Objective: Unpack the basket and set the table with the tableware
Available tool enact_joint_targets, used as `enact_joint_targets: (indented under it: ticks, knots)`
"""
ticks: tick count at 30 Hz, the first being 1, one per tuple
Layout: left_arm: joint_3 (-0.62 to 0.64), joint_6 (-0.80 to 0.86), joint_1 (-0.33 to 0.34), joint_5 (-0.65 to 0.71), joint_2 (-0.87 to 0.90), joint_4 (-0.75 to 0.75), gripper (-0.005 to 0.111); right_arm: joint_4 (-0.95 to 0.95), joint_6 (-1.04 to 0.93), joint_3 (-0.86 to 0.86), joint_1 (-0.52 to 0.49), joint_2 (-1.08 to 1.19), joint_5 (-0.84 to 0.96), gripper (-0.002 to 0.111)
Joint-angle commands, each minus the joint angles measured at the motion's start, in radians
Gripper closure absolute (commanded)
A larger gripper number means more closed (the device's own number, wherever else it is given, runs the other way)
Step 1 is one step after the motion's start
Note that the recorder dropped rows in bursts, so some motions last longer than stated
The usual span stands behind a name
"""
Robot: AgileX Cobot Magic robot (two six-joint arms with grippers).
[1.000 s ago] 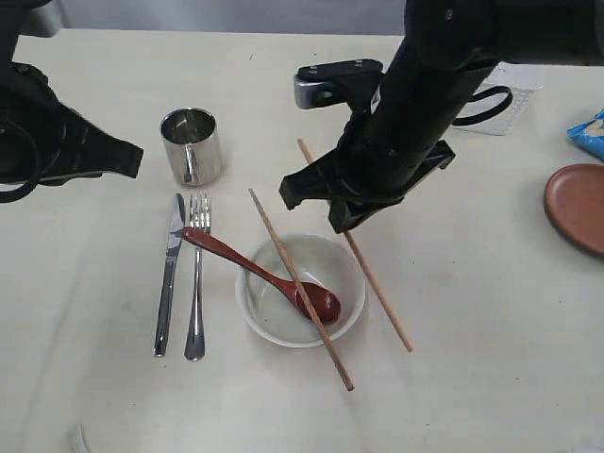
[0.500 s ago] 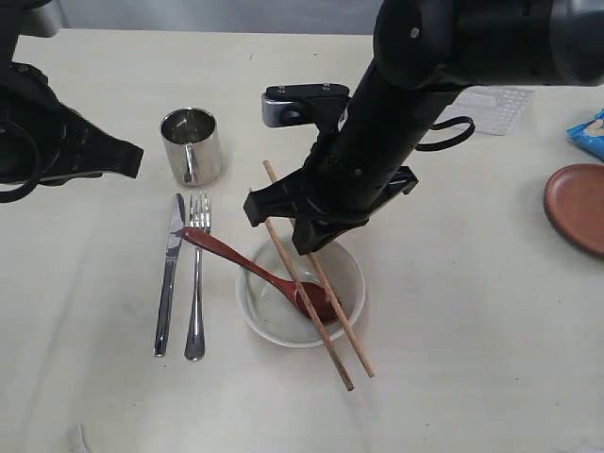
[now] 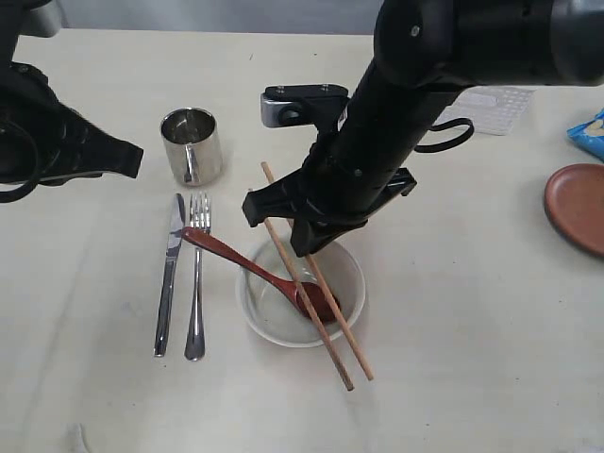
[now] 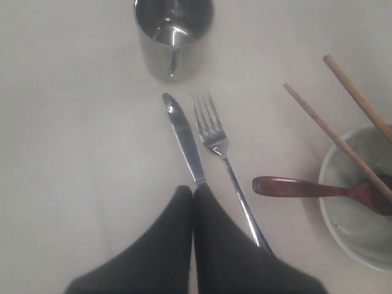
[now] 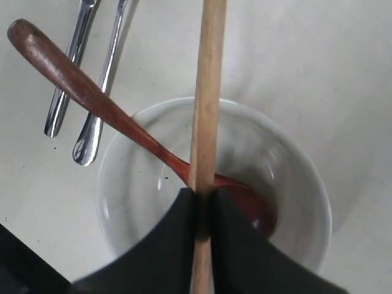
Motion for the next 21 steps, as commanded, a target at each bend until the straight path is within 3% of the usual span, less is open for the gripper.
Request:
enact_joint_targets:
  ticks: [1, 21]
  knots:
    - [0.006, 0.003, 0.000, -0.005, -0.008, -0.008, 0.107, 0.004, -0.009, -0.001, 0.002, 0.002, 0.004, 0.109]
    - [0.006, 0.003, 0.000, -0.003, -0.008, -0.008, 0.107, 0.004, -0.003, -0.001, 0.002, 0.027, 0.004, 0.109]
